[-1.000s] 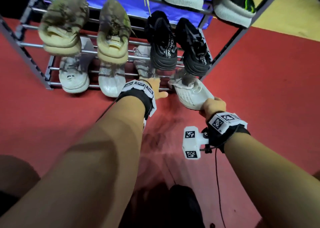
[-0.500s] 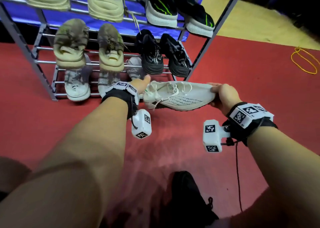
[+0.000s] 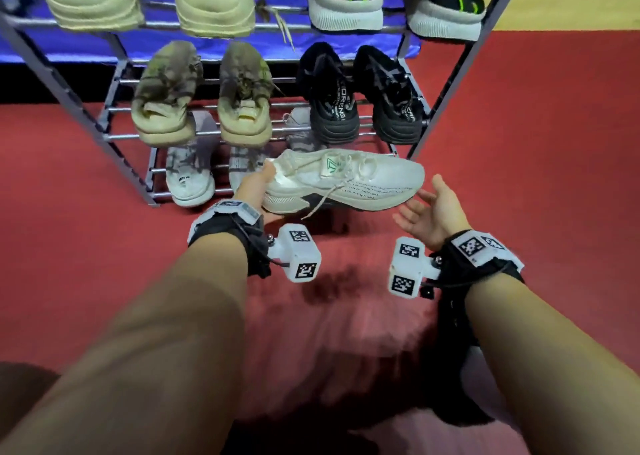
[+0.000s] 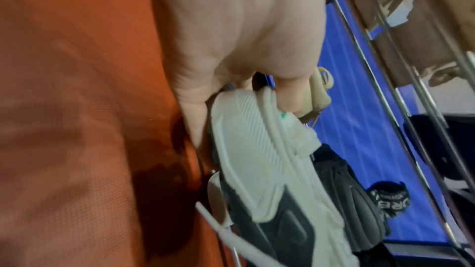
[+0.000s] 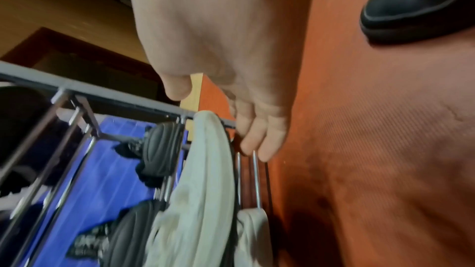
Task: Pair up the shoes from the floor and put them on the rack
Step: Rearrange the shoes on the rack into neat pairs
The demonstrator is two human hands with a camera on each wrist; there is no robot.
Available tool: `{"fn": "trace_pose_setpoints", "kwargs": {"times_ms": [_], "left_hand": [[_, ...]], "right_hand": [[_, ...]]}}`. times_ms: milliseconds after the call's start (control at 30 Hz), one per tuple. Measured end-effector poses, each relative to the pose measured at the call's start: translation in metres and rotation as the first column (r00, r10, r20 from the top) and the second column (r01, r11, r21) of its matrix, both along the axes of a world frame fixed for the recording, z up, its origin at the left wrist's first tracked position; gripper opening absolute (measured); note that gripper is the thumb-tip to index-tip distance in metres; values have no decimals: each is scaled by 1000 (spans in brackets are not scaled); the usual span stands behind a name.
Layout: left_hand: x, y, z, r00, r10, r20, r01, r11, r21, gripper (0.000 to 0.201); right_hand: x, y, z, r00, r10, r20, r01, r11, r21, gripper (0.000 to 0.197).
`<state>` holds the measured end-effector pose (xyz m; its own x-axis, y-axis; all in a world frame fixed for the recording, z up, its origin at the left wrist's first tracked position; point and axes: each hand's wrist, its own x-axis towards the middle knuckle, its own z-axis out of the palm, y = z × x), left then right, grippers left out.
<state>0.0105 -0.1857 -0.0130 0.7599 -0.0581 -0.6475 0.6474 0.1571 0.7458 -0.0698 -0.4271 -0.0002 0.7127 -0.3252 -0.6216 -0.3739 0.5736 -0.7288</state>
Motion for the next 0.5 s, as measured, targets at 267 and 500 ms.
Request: {"fn": "trace_pose_setpoints", "kwargs": {"times_ms": [267, 500], "left_hand": [[-29, -45, -43, 993, -114, -42, 102, 970, -219, 25], [-35, -55, -83, 981, -193, -3, 186, 950, -250, 67]], "right_hand": [[14, 25, -38, 922, 374, -99, -372, 928, 40, 69], [10, 14, -64, 865, 409, -292, -470, 864, -182, 33]]}}
